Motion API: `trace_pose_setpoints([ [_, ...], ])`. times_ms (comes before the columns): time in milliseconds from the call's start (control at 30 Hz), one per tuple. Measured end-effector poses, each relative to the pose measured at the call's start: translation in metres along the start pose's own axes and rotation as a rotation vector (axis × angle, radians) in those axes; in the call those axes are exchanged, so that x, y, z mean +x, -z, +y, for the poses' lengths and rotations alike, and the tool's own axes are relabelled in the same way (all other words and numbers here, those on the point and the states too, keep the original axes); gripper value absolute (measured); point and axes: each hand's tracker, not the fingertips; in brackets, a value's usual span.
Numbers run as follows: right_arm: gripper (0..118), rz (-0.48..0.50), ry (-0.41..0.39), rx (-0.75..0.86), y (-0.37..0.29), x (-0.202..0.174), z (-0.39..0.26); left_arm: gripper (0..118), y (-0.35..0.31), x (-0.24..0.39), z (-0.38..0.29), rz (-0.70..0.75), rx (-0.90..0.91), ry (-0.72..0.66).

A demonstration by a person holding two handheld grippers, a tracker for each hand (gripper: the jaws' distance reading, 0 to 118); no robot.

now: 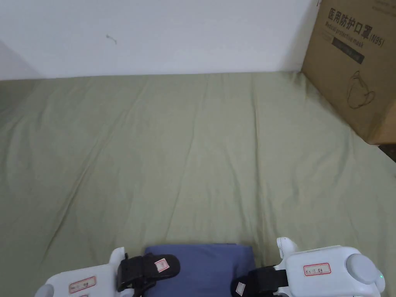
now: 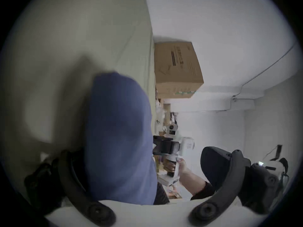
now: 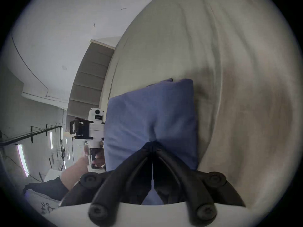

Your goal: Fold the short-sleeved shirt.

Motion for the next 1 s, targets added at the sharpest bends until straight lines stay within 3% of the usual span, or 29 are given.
trace_pose_setpoints([
  [67, 0, 0.002, 0.005, 0.007, 0.0, 0.0, -0.002, 118, 0.002, -0.001, 0.0, 0.034, 0.018, 0.023],
  [100, 0, 0.006, 0.009, 0.01, 0.0, 0.001, -0.002, 113, -0.001, -0.002, -0.003, 0.032, 0.026, 0.029],
  [133, 0, 0.012, 0.013, 0.012, 0.0, 0.003, -0.003, 98, -0.004, -0.001, -0.004, 0.057, 0.039, 0.048],
  [167, 0, 0.018, 0.02, 0.016, 0.0, 0.004, -0.004, 57, -0.014, -0.003, -0.005, 0.142, 0.059, 0.078],
  [200, 0, 0.026, 0.03, 0.018, 0.0, 0.005, -0.004, 20, -0.024, -0.009, -0.006, 0.352, 0.072, 0.117],
  [233, 0, 0.035, 0.04, 0.013, 0.001, 0.005, -0.004, 20, -0.023, -0.012, -0.01, 0.409, 0.065, 0.119],
  [267, 0, 0.038, 0.044, 0.01, 0.001, 0.003, -0.006, 20, -0.022, -0.004, -0.012, 0.233, 0.093, 0.085],
  [367, 0, 0.005, 0.018, 0.031, -0.004, -0.005, -0.01, 21, -0.017, 0.015, -0.015, 0.336, 0.092, 0.148],
  [467, 0, 0.107, 0.01, 0.042, -0.018, -0.021, -0.017, 21, -0.029, 0.036, -0.018, 0.272, 0.092, 0.123],
  [600, 0, 0.155, -0.084, 0.066, -0.044, -0.06, -0.028, 21, -0.088, 0.087, -0.014, 0.356, 0.112, 0.287],
  [700, 0, 0.15, -0.185, 0.084, -0.061, -0.088, -0.033, 21, -0.152, 0.123, 0.0, 0.514, 0.148, 0.346],
  [800, 0, 0.145, -0.197, 0.104, -0.069, -0.108, -0.037, 21, -0.211, 0.146, 0.015, 0.76, 0.169, 0.383],
  [1000, 0, 0.101, -0.212, 0.119, -0.068, -0.128, -0.038, 21, -0.285, 0.157, 0.032, 1.115, 0.18, 0.347],
])
